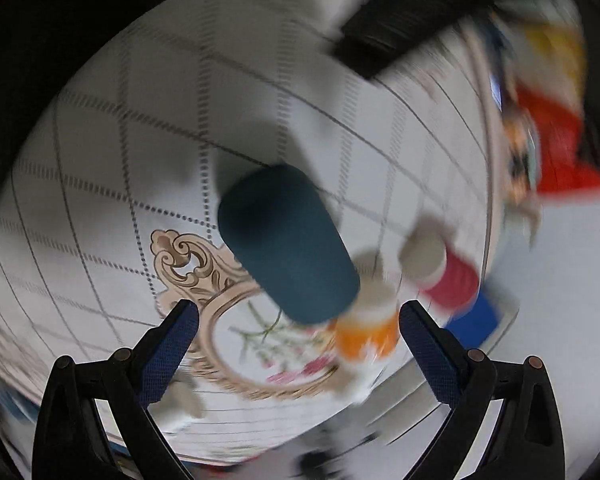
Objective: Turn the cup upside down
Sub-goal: 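Move the right tool to the green cup and grasp it, then lift the green cup with the right tool and rotate it opening-down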
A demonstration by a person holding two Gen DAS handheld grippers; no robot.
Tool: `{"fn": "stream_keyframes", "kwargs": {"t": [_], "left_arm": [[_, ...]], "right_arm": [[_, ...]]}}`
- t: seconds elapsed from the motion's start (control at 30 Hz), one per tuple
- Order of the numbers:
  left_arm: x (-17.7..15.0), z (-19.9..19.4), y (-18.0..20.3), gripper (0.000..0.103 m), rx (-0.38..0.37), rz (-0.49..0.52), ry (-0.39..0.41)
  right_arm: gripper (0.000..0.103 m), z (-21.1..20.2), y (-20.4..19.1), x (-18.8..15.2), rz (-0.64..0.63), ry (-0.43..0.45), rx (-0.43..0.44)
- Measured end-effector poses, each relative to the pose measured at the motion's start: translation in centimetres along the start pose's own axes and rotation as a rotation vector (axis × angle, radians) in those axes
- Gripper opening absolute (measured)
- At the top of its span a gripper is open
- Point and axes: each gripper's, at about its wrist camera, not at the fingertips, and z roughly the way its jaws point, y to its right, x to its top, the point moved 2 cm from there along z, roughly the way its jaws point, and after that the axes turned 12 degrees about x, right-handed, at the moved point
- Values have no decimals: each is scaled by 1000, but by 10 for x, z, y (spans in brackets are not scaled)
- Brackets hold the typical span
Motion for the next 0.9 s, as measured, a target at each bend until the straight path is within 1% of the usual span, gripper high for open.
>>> {"fn": "stream_keyframes", "kwargs": {"t": [0.17, 0.3, 0.43, 0.6, 0.67, 0.73, 0.77, 0.9], "left_arm": [[-1, 16, -4, 98, 5, -25, -25], [-1, 23, -8, 98, 1, -42, -37], [0, 29, -13, 98, 0, -52, -44], [2, 38, -19, 98, 1, -52, -52], [2, 42, -22, 98, 3, -49, -54], [4, 42, -21, 98, 5, -47, -53], [4, 42, -21, 98, 5, -45, -52], [7, 40, -16, 98, 6, -39, -52]], "right_arm": [[102, 23, -16, 8, -331, -34, -97], [102, 38, -20, 8, -492, -48, -137], [102, 51, -22, 8, -560, -54, -143], [101, 62, -23, 13, -589, -61, -130], [93, 68, -25, 15, -593, -66, -132], [78, 73, -23, 17, -593, -76, -132], [74, 76, -23, 17, -586, -81, -126], [72, 80, -21, 22, -554, -67, -133]]}}
